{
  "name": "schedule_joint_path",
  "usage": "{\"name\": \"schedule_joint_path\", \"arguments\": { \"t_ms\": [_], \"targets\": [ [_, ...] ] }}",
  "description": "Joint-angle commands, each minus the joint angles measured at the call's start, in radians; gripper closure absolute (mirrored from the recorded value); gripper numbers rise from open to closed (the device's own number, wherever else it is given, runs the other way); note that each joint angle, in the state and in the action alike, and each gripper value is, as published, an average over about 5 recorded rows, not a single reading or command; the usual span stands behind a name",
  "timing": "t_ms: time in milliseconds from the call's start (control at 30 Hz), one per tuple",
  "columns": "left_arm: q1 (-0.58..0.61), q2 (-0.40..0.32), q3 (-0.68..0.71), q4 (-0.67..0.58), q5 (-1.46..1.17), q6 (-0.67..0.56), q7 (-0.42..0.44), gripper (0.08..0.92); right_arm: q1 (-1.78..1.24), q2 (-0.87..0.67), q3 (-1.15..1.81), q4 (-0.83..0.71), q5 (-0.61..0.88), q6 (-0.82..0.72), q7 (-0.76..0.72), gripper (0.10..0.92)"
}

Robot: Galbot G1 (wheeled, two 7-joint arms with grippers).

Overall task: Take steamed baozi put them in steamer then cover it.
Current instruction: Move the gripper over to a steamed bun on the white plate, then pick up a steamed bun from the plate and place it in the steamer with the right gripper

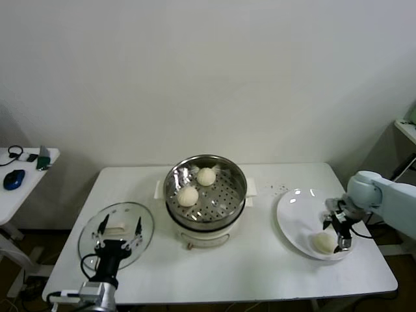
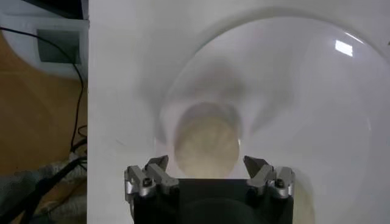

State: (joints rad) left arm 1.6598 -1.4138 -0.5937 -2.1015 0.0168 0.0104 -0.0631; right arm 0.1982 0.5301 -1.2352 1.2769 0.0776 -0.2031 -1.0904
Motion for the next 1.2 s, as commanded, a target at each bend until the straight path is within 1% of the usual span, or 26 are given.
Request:
{"name": "schedule_joint_path", "arguments": {
  "t_ms": [33,267,333,433,533,800,900,1000,1200],
  "targets": [
    [-0.001,0.001,0.000,0.003,0.002,0.000,0.000,0.177,-0.043,0.033,0.025,-0.038,-0.018,0.002,0.002,0.203],
    [-0.005,0.009,0.001,0.004,0.003,0.004,0.000,0.177,-0.057,0.057,0.037,-0.060,-0.021,0.004,0.002,0.207],
    [-0.006,0.009,0.002,0.004,0.003,0.005,0.000,0.177,-0.055,0.061,0.036,-0.063,-0.018,0.005,0.001,0.228],
    [-0.007,0.009,0.004,0.004,0.004,0.006,-0.001,0.177,-0.050,0.065,0.031,-0.066,-0.013,0.006,-0.001,0.284],
    [-0.009,0.009,0.004,0.003,0.005,0.007,-0.001,0.177,-0.043,0.067,0.025,-0.066,-0.001,0.005,-0.002,0.325],
    [-0.006,0.006,0.006,0.002,0.010,0.005,-0.001,0.177,0.046,0.053,-0.017,-0.044,0.012,0.034,-0.006,0.354],
    [-0.003,0.008,0.004,0.001,0.008,0.003,0.000,0.177,0.165,0.056,-0.089,-0.008,0.016,0.099,-0.017,0.355],
    [-0.003,0.010,0.005,0.000,0.007,0.003,0.000,0.177,0.321,0.091,-0.186,0.028,0.002,0.211,-0.031,0.355],
    [-0.003,0.009,0.011,-0.009,0.009,0.005,-0.001,0.177,0.588,0.260,-0.303,0.029,-0.005,0.391,-0.043,0.355]
  ]
}}
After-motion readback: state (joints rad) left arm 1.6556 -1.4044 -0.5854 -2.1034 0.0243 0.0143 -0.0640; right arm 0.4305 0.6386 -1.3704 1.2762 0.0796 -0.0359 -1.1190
